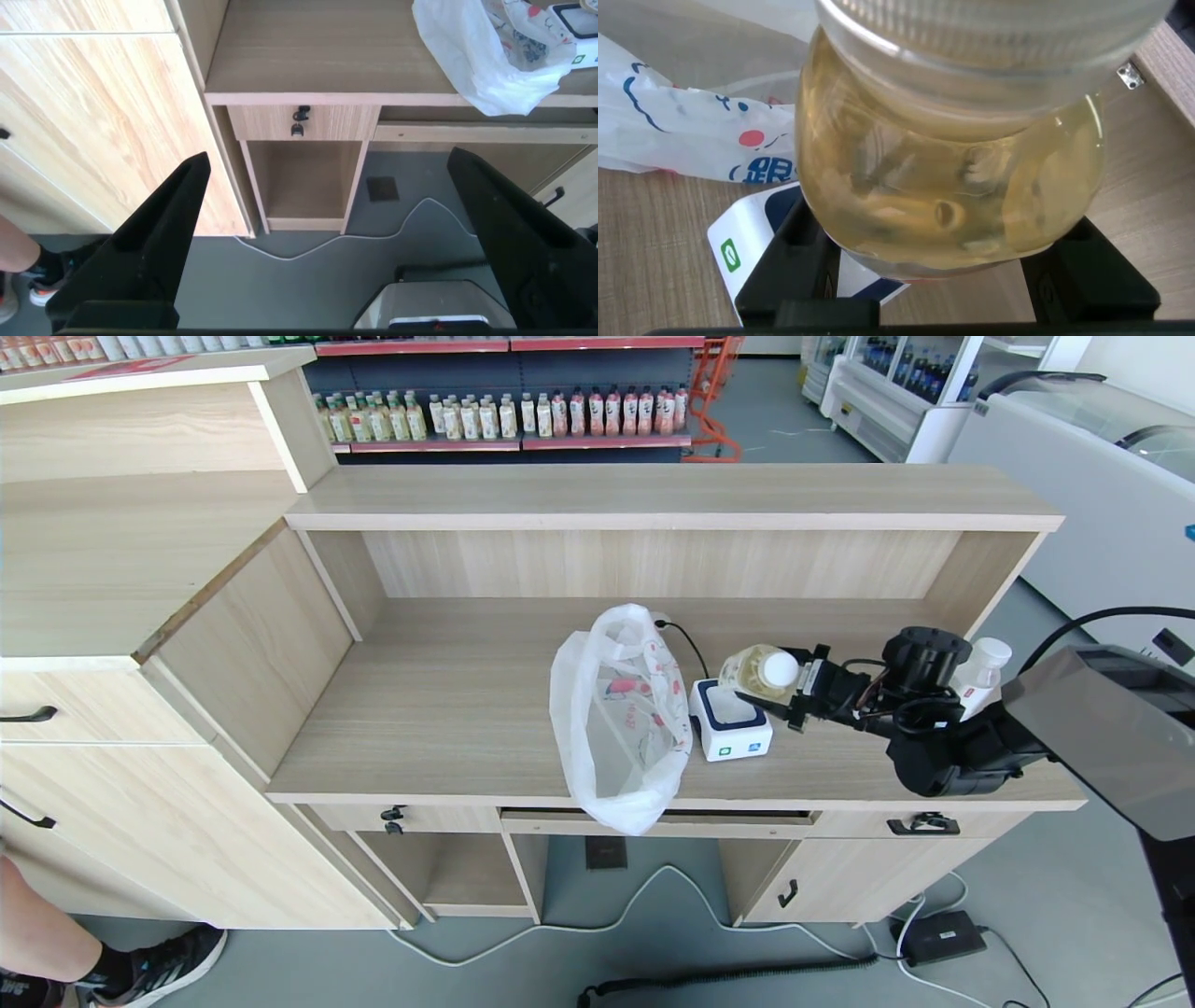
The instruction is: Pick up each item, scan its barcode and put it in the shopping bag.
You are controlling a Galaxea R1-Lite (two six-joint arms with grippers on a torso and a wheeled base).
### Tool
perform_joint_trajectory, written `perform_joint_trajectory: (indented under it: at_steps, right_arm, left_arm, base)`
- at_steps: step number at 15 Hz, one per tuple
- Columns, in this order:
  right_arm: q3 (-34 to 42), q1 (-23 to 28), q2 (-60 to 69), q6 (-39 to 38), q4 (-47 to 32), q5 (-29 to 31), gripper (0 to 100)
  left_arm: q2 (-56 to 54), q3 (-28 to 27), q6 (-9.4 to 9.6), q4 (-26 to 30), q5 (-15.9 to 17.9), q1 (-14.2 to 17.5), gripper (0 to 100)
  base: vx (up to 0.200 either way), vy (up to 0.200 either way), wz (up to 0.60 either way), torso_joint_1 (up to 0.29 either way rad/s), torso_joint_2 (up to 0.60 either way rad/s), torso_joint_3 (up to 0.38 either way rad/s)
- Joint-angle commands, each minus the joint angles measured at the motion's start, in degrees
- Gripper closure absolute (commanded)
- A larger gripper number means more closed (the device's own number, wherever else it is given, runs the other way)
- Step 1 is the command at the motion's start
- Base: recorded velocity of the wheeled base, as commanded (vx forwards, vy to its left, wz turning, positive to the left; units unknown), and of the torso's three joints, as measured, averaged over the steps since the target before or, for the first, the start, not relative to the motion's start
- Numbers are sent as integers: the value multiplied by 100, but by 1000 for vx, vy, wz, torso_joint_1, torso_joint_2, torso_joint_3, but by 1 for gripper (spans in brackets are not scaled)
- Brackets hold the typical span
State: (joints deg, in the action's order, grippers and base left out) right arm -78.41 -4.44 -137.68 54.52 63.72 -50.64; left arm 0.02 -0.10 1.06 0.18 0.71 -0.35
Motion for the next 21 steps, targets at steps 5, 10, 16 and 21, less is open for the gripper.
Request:
perform_joint_trajectory:
  at_steps: [5, 10, 16, 21]
  right_arm:
    - [-166, 101, 576, -846, 18, 63, 100]
    - [625, 461, 2360, -3870, -501, 2111, 100]
    - [3077, 1068, 4460, -4810, -1670, 3104, 100]
    - [4158, 1639, 4680, -3720, -1266, 3130, 100]
  left_arm:
    - [-2, 1, -1, -1, 0, 0, 0]
    - [-2, 1, -1, -1, 8, 0, 0]
    - [-2, 1, -1, -1, 0, 0, 0]
    - [-2, 1, -1, -1, 8, 0, 0]
  base:
    - [0, 0, 0, 0, 0, 0]
    - [0, 0, 0, 0, 0, 0]
    - [0, 0, 0, 0, 0, 0]
    - [0, 0, 0, 0, 0, 0]
